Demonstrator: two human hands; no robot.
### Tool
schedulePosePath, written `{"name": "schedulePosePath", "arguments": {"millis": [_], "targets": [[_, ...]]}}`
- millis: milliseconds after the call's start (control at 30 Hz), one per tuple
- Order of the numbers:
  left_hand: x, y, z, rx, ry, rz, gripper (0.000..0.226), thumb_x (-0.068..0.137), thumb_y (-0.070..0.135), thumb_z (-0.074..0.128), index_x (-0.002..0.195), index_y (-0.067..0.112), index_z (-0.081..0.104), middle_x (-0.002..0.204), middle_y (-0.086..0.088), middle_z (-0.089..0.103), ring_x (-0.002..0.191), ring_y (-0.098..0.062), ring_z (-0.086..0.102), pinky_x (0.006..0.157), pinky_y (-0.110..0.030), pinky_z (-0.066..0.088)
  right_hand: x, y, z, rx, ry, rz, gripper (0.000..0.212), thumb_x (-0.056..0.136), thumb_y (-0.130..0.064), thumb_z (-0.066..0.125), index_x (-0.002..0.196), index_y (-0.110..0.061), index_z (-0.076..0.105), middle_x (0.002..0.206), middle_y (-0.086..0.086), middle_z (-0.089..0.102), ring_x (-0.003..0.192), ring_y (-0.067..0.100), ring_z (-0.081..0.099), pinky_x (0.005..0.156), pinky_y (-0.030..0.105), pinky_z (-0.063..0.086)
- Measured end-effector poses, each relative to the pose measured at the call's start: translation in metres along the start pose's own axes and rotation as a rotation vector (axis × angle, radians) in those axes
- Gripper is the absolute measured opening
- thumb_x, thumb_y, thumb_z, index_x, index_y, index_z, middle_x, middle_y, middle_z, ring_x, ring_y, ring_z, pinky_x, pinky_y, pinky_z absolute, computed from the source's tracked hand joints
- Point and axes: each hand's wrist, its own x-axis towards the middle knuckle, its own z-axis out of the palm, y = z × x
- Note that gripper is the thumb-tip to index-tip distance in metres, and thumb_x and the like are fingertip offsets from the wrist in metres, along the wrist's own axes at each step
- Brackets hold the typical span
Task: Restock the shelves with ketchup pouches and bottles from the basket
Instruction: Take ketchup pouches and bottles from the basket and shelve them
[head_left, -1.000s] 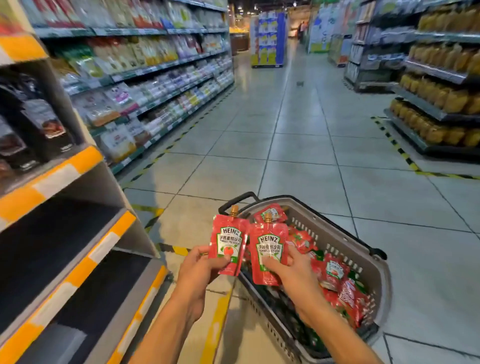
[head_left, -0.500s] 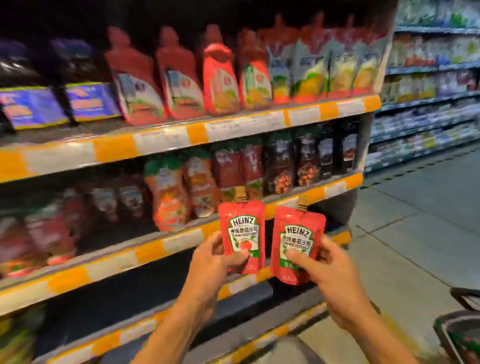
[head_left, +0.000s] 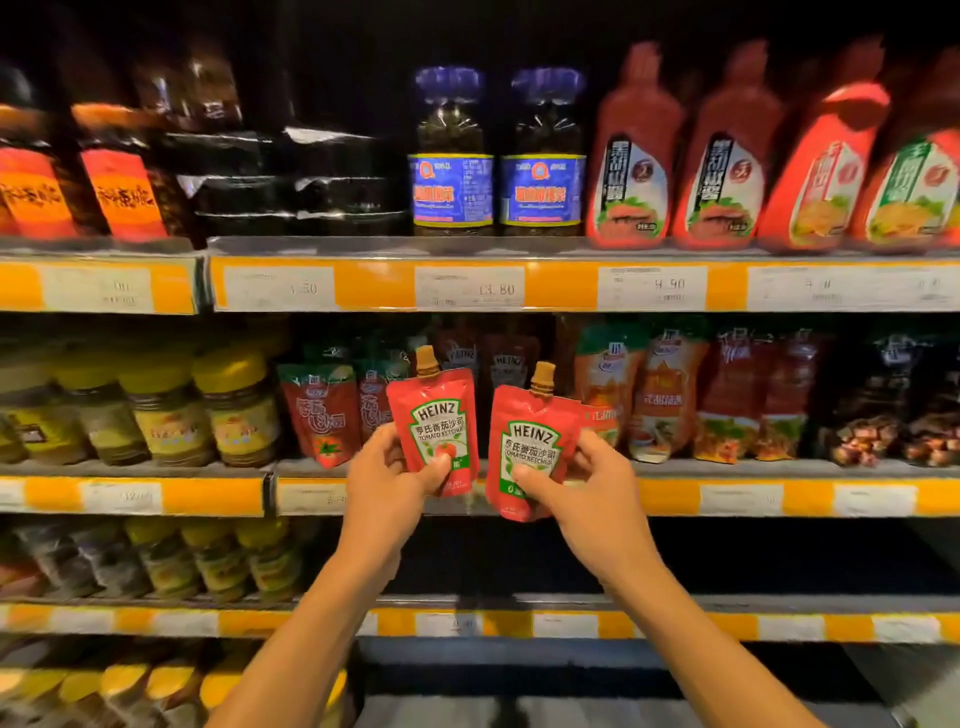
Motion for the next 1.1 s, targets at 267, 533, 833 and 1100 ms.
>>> {"name": "schedulePosePath", "arguments": {"millis": [267, 533, 833, 1100], "targets": [[0.05, -0.02, 0.0, 0.197, 0.045, 0.107, 0.032, 0.084, 0.009, 0.079, 0.098, 0.033, 0.062, 0.093, 0.013, 0.074, 0.085, 0.007, 0.068, 0.07, -0.014, 0.053, 0.046, 0.003, 0.038, -0.191, 0.109, -0.05, 0.036, 0.082, -0.022, 0.083, 0.101, -0.037, 0.056, 0.094, -0.02, 0.07, 0.094, -0.002, 0.067, 0.077, 0.026, 0.058], [0.064, -0.04, 0.008, 0.438, 0.075, 0.096, 0.032, 0.086, 0.023, 0.078, 0.085, 0.036, 0.049, 0.084, 0.022, 0.059, 0.077, 0.006, 0.058, 0.063, -0.013, 0.04, 0.065, 0.018, 0.058, -0.318, 0.167, 0.047, 0.034, 0.087, -0.022, 0.078, 0.107, -0.023, 0.05, 0.095, -0.01, 0.065, 0.092, 0.014, 0.065, 0.074, 0.032, 0.054], [0.067, -0.041, 0.019, 0.519, 0.097, 0.06, 0.04, 0.086, 0.025, 0.077, 0.077, 0.031, 0.039, 0.08, 0.012, 0.055, 0.072, -0.01, 0.052, 0.053, -0.02, 0.034, 0.062, 0.025, 0.059, -0.401, 0.152, 0.085, 0.033, 0.094, -0.023, 0.07, 0.109, -0.02, 0.041, 0.097, -0.008, 0.056, 0.09, 0.012, 0.055, 0.065, 0.022, 0.04], [0.061, -0.04, 0.017, 0.582, 0.121, 0.099, 0.042, 0.085, 0.033, 0.078, 0.077, 0.031, 0.037, 0.075, 0.015, 0.053, 0.066, -0.005, 0.053, 0.049, -0.016, 0.031, 0.043, 0.017, 0.059, -0.5, 0.134, 0.077, 0.043, 0.096, -0.022, 0.063, 0.13, -0.012, 0.039, 0.125, 0.004, 0.056, 0.113, 0.022, 0.059, 0.082, 0.033, 0.05]]}}
